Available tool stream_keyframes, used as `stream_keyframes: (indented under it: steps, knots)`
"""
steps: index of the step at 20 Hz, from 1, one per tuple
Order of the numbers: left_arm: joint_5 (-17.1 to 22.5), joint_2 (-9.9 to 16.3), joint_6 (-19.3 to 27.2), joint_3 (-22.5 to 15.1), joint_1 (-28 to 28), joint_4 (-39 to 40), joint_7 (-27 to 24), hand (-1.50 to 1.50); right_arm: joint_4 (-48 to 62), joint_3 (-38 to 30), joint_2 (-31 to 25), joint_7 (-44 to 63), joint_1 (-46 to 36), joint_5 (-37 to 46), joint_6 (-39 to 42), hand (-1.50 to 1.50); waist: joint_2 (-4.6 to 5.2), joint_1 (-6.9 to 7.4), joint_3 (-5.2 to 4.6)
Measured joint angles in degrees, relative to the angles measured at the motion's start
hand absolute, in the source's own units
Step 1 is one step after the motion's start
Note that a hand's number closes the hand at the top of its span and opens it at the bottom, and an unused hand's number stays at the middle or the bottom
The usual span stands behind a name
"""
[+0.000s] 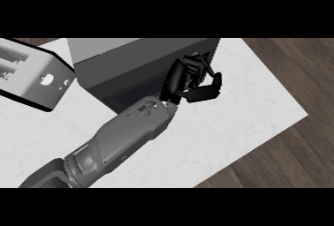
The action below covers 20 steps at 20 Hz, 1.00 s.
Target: Pick up the milk, place it into the microwave and close the microwave
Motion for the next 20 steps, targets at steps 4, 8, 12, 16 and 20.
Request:
stream_keyframes:
  steps: [4, 8, 12, 16, 20]
  knots:
    - [1.2, -1.6, 2.9, 1.1, -0.4, 0.7, 0.1, 1.50, 0.4, -0.5, -0.5, 0.5, -0.2, -1.3, 0.2, -1.50, -0.13, 0.43, 0.08]
    - [2.8, -3.3, 4.8, 1.7, -1.7, 2.1, 1.1, 1.50, 0.6, -1.7, -1.1, 1.0, -0.2, -2.5, 0.0, -1.50, -0.17, 1.59, 0.15]
    - [4.1, -3.3, 3.3, -0.1, -3.1, 2.7, 1.9, 1.50, 0.4, -3.6, -1.7, 1.1, -0.1, -3.2, -0.8, -1.50, 0.00, 2.71, 0.15]
    - [4.5, -3.3, 1.1, -2.3, -4.4, 3.5, 2.0, 1.50, 0.2, -5.3, -2.5, 1.4, 0.1, -3.9, -1.4, -1.50, 0.21, 4.01, 0.16]
    - [4.8, -3.3, -1.1, -4.1, -5.4, 4.2, 1.8, 1.50, -0.4, -6.8, -3.2, 1.8, 0.6, -4.6, -1.8, -1.50, 0.31, 5.06, 0.18]
